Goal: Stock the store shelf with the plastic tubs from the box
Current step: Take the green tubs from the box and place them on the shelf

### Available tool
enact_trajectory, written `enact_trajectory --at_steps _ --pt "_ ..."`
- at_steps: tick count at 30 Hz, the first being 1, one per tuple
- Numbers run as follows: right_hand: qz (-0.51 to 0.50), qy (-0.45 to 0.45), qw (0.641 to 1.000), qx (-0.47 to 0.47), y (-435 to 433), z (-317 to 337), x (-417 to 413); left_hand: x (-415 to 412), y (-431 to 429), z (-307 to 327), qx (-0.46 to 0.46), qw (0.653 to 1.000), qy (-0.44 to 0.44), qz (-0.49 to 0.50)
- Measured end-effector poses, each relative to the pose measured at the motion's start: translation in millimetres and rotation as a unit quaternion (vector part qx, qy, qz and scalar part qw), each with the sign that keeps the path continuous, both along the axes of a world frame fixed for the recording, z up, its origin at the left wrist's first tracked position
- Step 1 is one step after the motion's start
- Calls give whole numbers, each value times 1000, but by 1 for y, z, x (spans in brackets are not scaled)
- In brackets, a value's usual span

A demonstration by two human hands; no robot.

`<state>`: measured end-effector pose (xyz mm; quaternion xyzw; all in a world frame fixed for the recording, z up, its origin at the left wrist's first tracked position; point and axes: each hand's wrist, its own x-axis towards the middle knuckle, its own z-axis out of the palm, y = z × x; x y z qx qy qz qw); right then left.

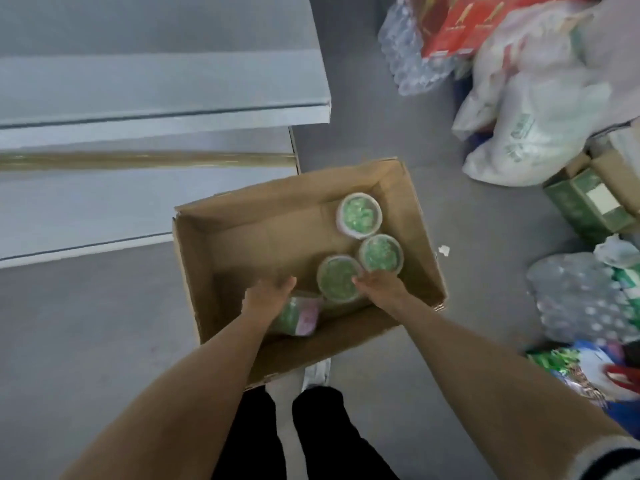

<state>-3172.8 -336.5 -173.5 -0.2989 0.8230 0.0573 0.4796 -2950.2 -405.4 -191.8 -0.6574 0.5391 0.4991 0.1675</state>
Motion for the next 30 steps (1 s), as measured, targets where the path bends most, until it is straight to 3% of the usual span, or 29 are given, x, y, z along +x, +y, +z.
enact_trajectory --at_steps 7,12,19,23,30 --pt "-144 -13 989 31 7 -55 13 2 -7 -52 102 993 -18 60" --pt "-272 10 962 32 1 -73 17 4 -8 -65 139 984 -33 107" --pt "-294 4 956 -13 -2 -71 26 20 -7 -63 265 921 -18 285" --pt "-302 -18 952 -46 -7 -66 37 34 -4 -58 267 893 24 362" --pt "-310 -85 945 -57 -20 -34 44 60 -11 -36 170 907 60 380"
